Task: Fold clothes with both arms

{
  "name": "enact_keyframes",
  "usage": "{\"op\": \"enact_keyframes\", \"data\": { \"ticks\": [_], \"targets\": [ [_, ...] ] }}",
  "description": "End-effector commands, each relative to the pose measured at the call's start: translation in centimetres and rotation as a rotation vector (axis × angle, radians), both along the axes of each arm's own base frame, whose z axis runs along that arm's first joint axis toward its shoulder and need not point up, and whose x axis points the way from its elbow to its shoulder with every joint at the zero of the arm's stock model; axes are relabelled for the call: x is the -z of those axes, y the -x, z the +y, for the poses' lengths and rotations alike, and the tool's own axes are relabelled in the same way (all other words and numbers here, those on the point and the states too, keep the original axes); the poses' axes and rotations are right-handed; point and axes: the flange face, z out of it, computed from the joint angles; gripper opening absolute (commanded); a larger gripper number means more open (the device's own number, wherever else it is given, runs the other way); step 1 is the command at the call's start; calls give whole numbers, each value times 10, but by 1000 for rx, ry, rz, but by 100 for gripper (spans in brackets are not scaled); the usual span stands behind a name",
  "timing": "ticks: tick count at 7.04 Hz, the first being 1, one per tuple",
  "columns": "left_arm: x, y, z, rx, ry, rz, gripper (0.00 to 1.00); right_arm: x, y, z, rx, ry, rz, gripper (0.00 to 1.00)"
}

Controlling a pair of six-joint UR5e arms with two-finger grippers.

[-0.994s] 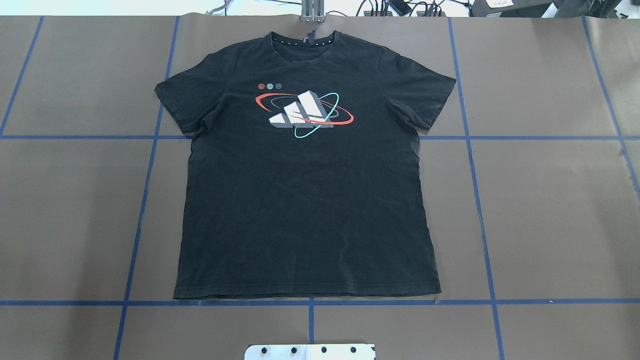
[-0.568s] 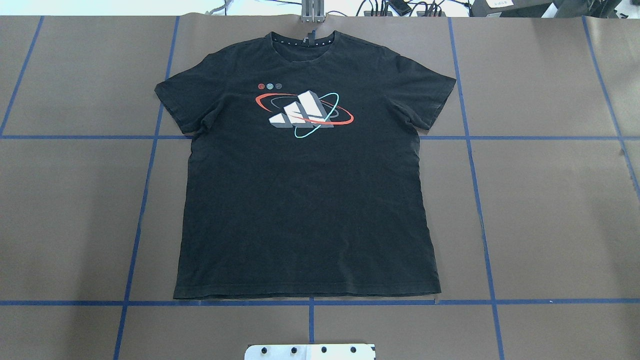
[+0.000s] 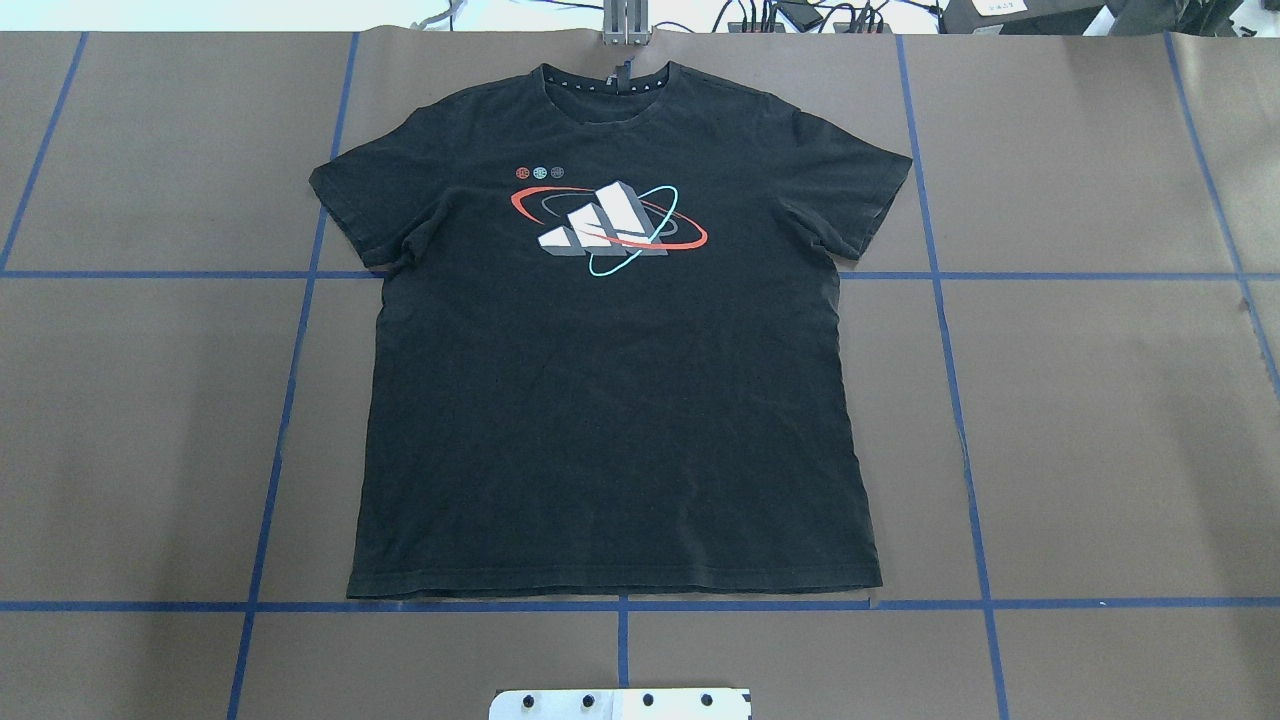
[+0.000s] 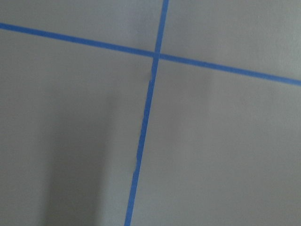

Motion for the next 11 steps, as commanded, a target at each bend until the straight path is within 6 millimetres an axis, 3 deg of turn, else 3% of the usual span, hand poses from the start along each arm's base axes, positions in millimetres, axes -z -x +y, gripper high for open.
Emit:
{"op": "enact_keyframes", "data": {
  "ticks": [1, 2, 3, 4, 5, 6, 7, 8, 9, 10, 11],
  "targets": [
    [69, -4, -56, 0, -176, 16, 100, 19, 1, -20, 2, -103, -16, 100],
    [73, -5, -64, -5, -198, 18, 100, 25, 4, -34, -17, -90, -69, 100],
    [84, -7, -89, 10, -203, 34, 100, 32, 6, -50, -21, -98, -100, 100],
    [89, -9, -108, 12, -206, 37, 100, 41, 7, -81, -18, -116, -117, 100],
    [104, -15, -129, 2, -233, 40, 100, 49, 29, -114, 19, -104, -197, 100],
    [115, -44, -137, -30, -239, 58, 100, 67, 64, -142, 63, -108, -206, 100],
    [129, -71, -144, -59, -241, 77, 100, 98, 93, -174, 92, -132, -217, 99],
    [130, -87, -144, -81, -242, 85, 100, 128, 140, -199, 51, -75, -226, 100],
    [135, -92, -142, -69, -243, 110, 100, 166, 207, -223, -1, -76, -201, 100],
    [135, -103, -140, -78, -243, 123, 100, 186, 271, -241, -82, -68, -207, 100],
    [136, -104, -140, -79, -242, 126, 100, 180, 328, -255, -156, -97, -222, 100]
  ]
}}
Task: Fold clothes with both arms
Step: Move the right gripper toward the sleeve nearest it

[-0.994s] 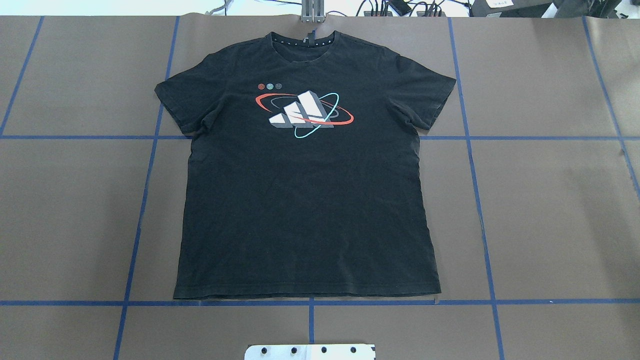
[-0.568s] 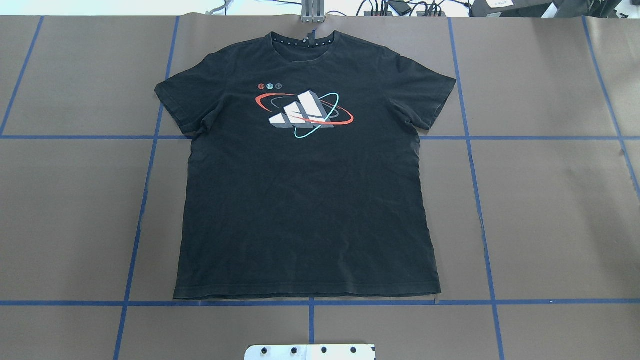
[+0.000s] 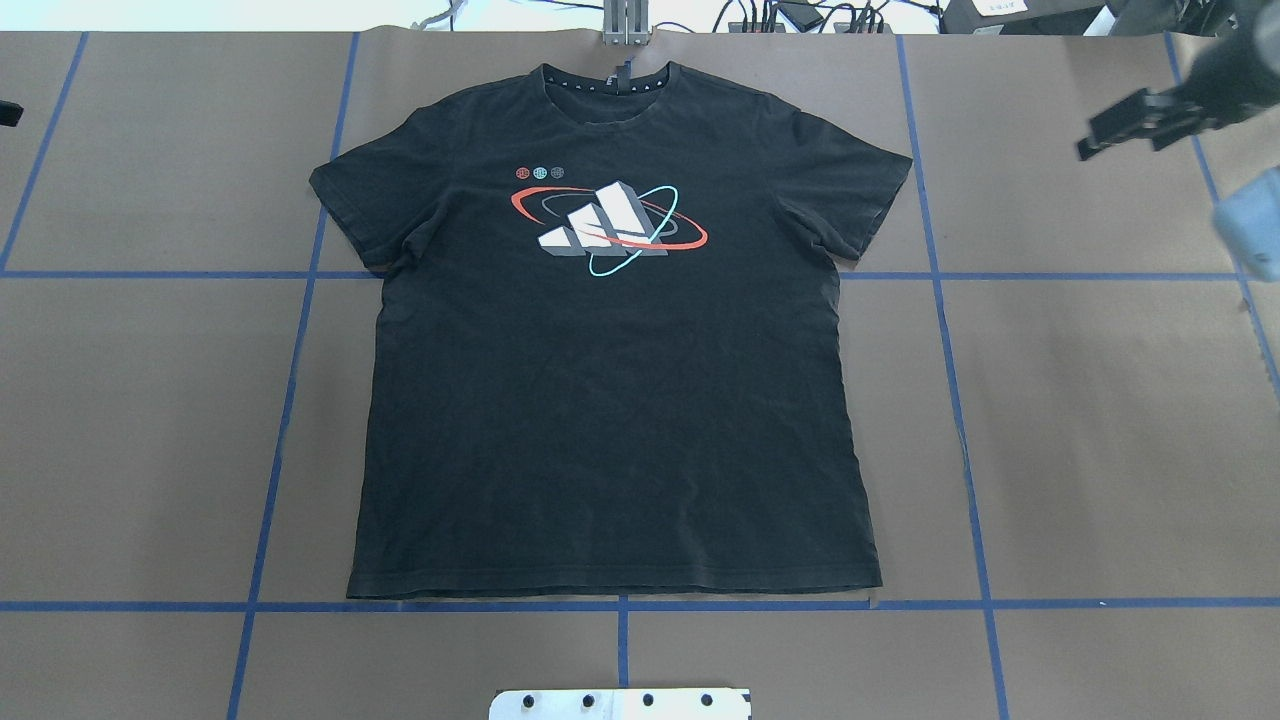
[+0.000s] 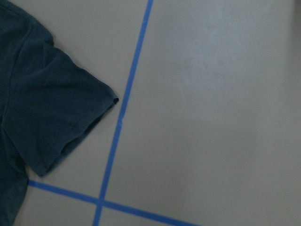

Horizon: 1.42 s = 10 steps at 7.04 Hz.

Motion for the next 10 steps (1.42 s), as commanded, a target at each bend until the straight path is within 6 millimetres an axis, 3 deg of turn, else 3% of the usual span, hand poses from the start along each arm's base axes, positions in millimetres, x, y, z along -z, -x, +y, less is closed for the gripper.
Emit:
{"op": "enact_keyframes", "data": {
  "ticks": [1, 2, 3, 5, 6, 8, 10],
  "targets": [
    [1, -9, 1, -9, 3, 9, 100, -11, 112, -31, -143, -26, -42, 100],
    [0, -11, 1, -12, 5, 8, 100, -32, 126, -37, -167, -34, -52, 100],
    [0, -12, 1, -13, 5, 8, 100, -35, 134, -38, -176, -27, -65, 99],
    [0, -12, 1, -14, 3, 7, 100, -23, 178, -40, -218, -26, -47, 99],
    [0, -13, 1, -16, 3, 7, 100, -33, 190, -39, -228, -34, -26, 98],
    [0, -13, 1, -16, 3, 7, 100, -34, 206, -60, -248, -42, -6, 94],
    [-2, -13, 2, -16, 6, 6, 100, -45, 210, -60, -255, -37, 16, 79]
  ]
}}
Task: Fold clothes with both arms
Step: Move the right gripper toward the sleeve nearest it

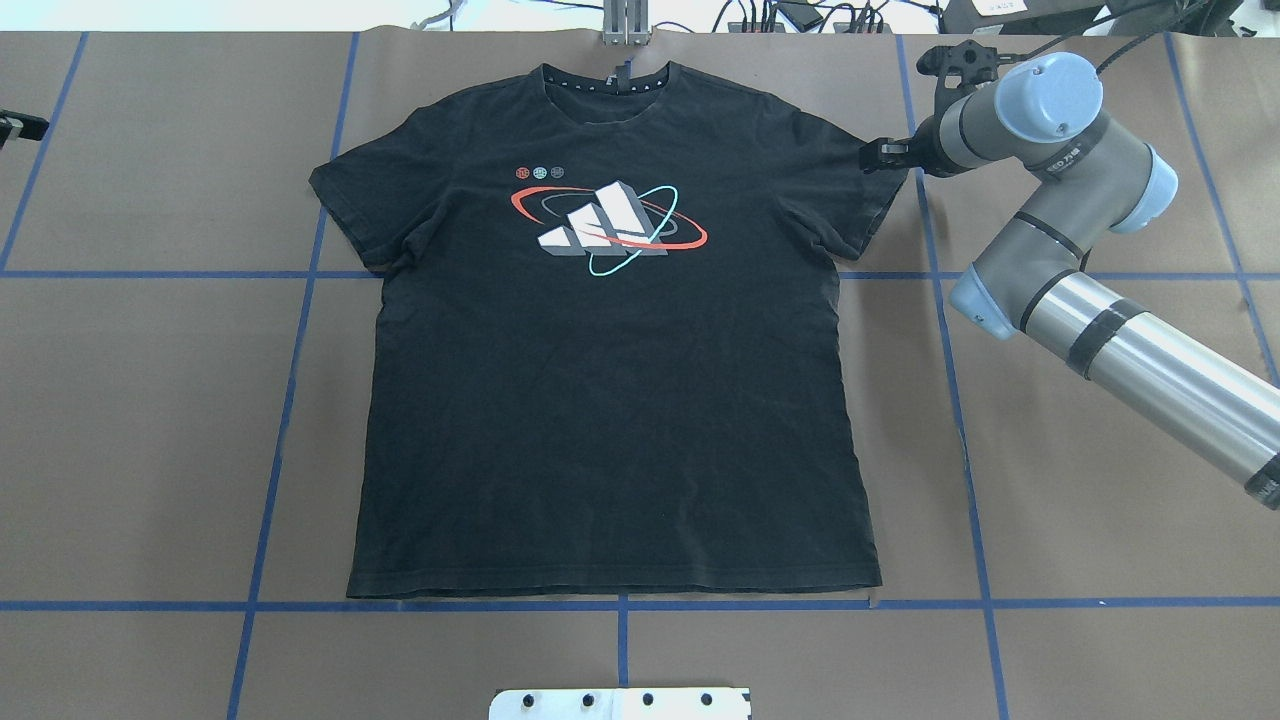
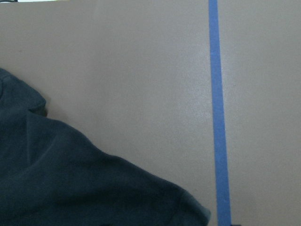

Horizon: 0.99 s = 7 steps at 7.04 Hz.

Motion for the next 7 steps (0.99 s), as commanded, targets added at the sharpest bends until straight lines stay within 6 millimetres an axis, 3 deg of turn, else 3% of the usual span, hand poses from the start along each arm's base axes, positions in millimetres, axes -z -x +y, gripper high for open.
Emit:
{"op": "enact_keyframes", "data": {
  "ticks": [1, 3, 4, 6, 7],
  "targets": [
    [-2, 0, 0, 0, 3, -1, 100, -9, 3, -1, -1, 4, 21, 71],
    [-2, 0, 0, 0, 2, 0, 100, -15, 1, 1, 16, -13, 41, 60],
    [-4, 1, 3, 0, -4, 1, 100, -16, 1, 1, 24, -20, 47, 44],
    [-6, 1, 3, 0, -1, 0, 100, -16, -6, -3, 22, -29, 53, 0],
    [-6, 1, 4, 1, -3, -1, 100, -14, -10, -5, 15, -31, 52, 0]
  ]
}}
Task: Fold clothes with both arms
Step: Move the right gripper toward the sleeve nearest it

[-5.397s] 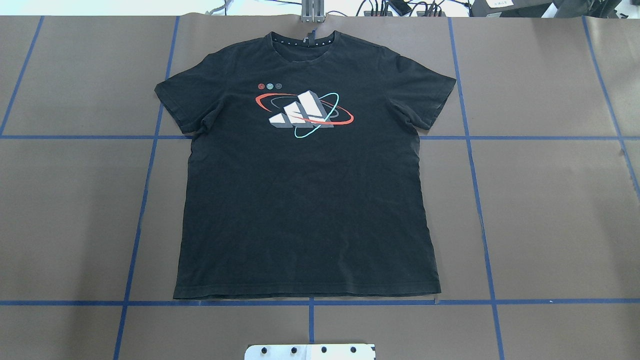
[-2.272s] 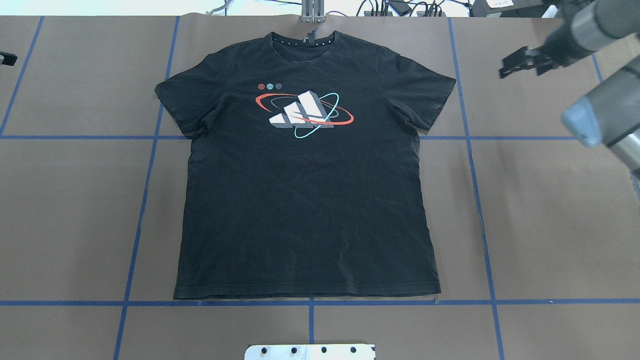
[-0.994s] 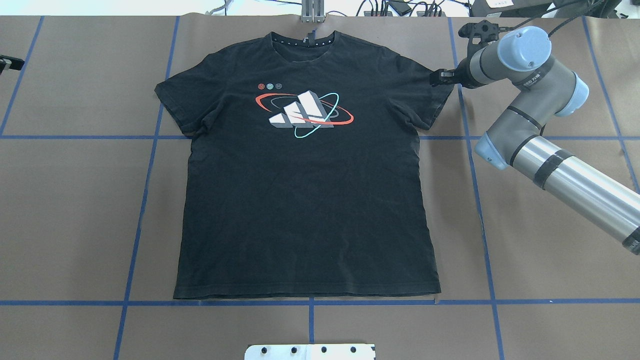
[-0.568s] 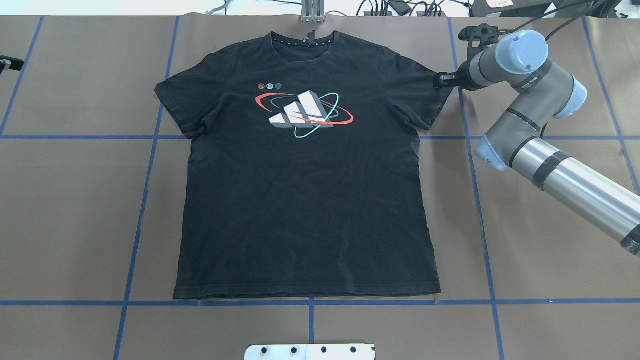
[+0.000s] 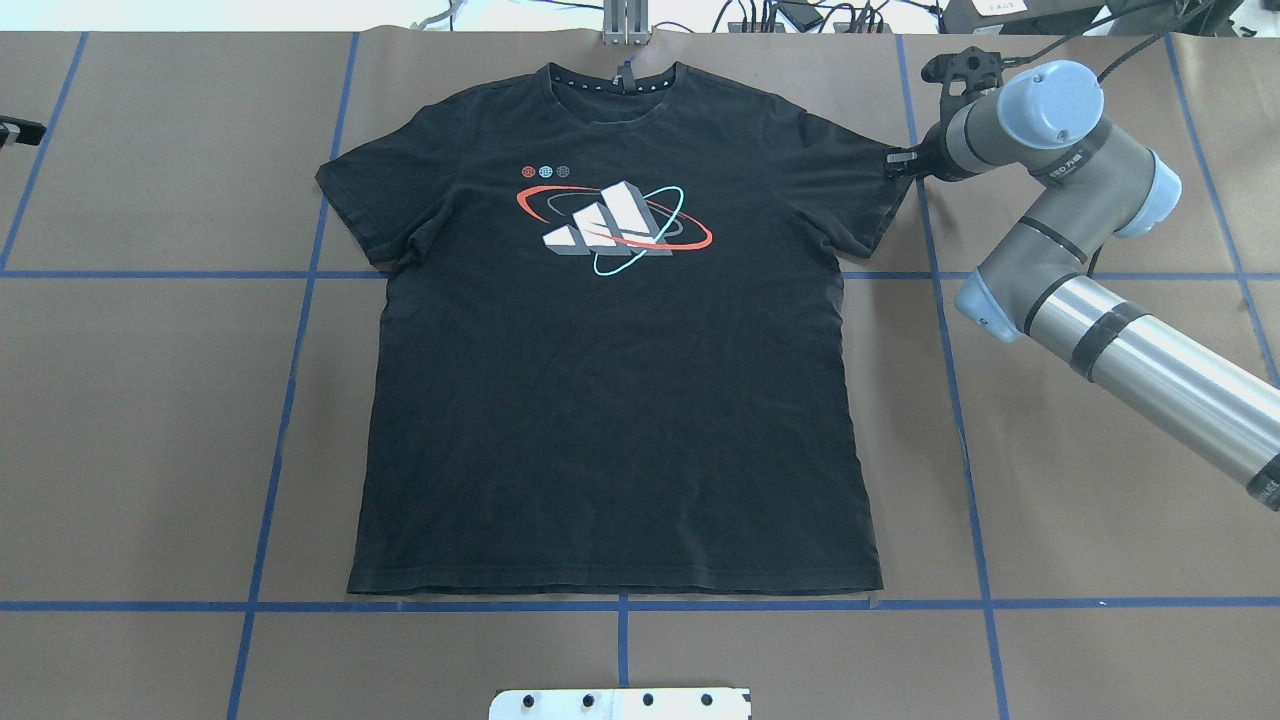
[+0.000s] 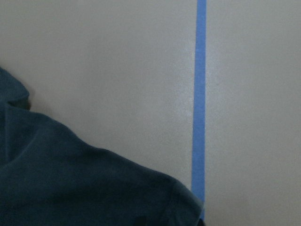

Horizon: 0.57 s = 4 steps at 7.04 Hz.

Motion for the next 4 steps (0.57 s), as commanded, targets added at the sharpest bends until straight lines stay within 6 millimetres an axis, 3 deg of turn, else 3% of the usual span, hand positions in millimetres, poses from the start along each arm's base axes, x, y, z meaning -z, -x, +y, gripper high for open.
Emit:
{"op": "enact_keyframes", "data": {
  "ticks": [1, 3, 4],
  "targets": [
    [0, 0, 1, 0, -1, 1, 100, 3, -9, -5, -10, -7, -1, 0],
    [-1, -1, 1, 0, 1, -1, 100, 18, -13, -8, -19, -26, -19, 0],
    [-2, -1, 0, 0, 2, -1, 100, 42, -17, -9, -28, -53, -47, 0]
  ]
}}
